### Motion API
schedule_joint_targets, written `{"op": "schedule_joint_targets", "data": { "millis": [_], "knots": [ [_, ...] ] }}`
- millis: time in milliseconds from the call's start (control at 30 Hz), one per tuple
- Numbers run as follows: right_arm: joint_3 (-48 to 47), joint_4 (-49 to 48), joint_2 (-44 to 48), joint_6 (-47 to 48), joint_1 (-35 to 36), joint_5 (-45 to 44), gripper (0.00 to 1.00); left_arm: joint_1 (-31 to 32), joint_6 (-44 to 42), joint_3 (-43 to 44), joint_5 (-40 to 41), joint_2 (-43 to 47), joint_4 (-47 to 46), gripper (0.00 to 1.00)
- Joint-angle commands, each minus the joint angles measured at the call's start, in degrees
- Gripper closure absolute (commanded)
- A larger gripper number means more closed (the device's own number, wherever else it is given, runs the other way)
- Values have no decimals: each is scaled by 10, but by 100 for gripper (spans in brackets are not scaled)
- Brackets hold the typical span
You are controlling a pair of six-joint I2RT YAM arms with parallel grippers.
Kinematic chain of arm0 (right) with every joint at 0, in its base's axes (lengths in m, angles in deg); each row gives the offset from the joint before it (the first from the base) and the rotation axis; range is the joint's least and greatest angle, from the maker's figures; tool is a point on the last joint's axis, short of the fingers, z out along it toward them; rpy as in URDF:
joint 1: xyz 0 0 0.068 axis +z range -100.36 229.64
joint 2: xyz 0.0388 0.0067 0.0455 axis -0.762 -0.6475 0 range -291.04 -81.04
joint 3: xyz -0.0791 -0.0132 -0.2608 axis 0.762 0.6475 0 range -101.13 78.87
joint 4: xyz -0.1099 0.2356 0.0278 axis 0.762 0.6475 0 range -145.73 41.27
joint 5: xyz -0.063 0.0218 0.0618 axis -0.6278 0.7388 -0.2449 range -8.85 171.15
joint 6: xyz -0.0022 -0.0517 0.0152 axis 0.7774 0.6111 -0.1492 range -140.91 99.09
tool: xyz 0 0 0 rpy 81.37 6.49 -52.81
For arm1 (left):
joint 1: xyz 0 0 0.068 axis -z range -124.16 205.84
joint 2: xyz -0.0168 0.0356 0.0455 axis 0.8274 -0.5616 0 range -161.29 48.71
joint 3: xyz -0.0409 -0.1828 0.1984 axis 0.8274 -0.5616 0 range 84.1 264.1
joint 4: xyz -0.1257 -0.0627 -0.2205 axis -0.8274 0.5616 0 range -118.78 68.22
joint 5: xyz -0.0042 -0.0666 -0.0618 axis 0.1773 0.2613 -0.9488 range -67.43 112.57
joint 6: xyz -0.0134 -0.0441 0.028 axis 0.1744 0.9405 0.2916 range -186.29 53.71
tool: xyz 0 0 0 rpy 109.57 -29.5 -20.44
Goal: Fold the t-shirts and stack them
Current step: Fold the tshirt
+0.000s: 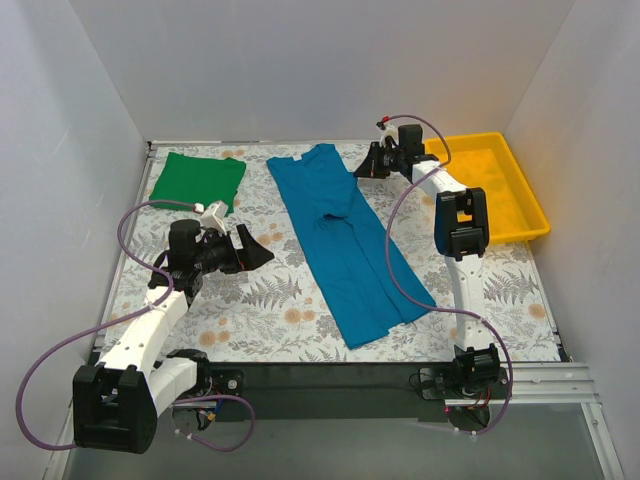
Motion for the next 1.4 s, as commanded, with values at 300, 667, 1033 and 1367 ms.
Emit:
{"op": "schedule_joint_targets", "data": {
  "millis": [300,667,1033,1367],
  "knots": [
    [25,-6,70,25,47,14,95,5,-11,11,2,17,4,12],
    [44,18,62,50,97,18,75,8,-11,12,4,21,6,12],
    [70,49,162,142,82,91,46,9,-11,13,-4,29,4,12],
    [215,268,351,456,27,124,43,91,-14,19,-12,13,-8,15]
  ]
}}
